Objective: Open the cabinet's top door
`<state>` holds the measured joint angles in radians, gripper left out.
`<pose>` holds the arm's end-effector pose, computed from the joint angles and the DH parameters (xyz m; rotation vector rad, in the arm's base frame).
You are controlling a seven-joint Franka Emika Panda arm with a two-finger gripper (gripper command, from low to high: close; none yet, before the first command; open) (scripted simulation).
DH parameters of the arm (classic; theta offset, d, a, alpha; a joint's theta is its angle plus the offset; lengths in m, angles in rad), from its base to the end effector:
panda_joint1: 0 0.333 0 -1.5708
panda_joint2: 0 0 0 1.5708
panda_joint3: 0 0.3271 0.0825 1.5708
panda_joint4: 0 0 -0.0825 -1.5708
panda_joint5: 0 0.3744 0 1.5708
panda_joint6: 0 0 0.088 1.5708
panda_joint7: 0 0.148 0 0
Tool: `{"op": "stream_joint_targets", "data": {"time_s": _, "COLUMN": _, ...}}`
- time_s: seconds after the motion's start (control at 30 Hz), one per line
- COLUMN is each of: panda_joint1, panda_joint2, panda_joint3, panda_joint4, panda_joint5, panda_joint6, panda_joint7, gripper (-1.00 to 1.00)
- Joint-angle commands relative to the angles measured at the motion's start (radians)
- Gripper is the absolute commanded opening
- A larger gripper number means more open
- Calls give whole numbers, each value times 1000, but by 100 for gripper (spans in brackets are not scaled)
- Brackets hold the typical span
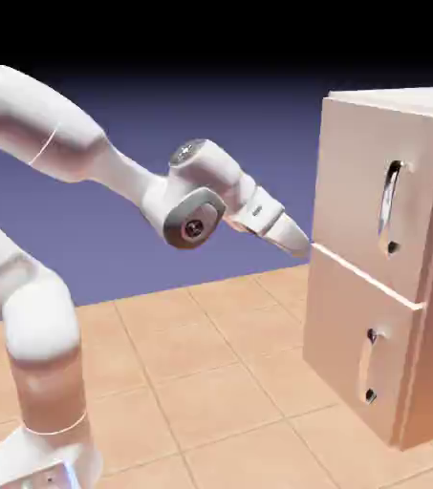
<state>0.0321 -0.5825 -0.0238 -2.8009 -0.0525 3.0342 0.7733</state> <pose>0.4053 0.0071 0.4540 -2.4759 0.9277 -1.0631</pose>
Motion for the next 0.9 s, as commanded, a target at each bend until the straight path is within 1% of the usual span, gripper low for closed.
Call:
{"op": "stream_joint_targets", "data": {"time_s": 0.0, "panda_joint1": 17, "panda_joint2": -10, "panda_joint3": -20, "panda_joint4": 8, "panda_joint5": -44, "panda_joint6": -2, "panda_joint7": 27, "gripper": 100}}
{"op": "stream_joint_targets", "data": {"time_s": 0.87, "panda_joint1": 451, "panda_joint2": -281, "panda_joint3": -534, "panda_joint4": 203, "panda_joint5": -1174, "panda_joint6": -63, "panda_joint7": 722, "gripper": 100}}
